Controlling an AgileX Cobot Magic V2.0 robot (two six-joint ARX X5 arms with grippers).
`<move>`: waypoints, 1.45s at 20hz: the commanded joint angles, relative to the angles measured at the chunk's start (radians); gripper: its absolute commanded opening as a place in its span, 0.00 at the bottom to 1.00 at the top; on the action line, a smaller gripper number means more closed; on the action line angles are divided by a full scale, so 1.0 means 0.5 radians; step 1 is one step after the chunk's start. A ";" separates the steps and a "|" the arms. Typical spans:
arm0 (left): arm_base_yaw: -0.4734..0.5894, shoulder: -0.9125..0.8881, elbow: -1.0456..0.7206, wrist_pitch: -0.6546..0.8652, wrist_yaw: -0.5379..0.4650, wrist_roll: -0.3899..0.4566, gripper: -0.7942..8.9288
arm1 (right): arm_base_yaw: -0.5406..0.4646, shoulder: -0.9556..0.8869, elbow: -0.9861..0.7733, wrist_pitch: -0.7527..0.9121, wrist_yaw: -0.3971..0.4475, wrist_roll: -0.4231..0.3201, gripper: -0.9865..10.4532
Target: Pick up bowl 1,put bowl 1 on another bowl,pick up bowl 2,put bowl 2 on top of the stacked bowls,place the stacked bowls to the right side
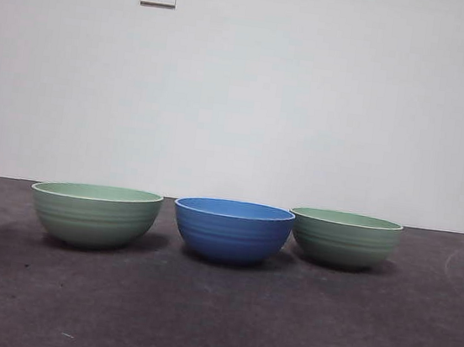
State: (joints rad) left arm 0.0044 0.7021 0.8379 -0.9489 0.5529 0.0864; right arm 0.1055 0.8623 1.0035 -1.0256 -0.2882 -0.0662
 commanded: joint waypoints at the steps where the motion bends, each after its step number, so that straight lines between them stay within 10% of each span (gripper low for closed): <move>1: 0.002 -0.005 0.005 0.034 -0.004 0.029 0.72 | 0.003 0.004 0.008 0.010 0.001 0.040 0.56; 10: 0.002 -0.005 0.005 0.056 -0.001 0.030 0.72 | 0.003 0.128 0.011 0.255 0.001 0.154 0.56; 29: 0.002 -0.005 0.005 0.053 -0.001 0.029 0.72 | 0.014 1.769 0.395 1.188 0.119 0.296 0.55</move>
State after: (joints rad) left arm 0.0044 0.7021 0.8379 -0.9272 0.5510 0.0902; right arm 0.1074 1.7390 1.2007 -0.4351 -0.2321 0.0746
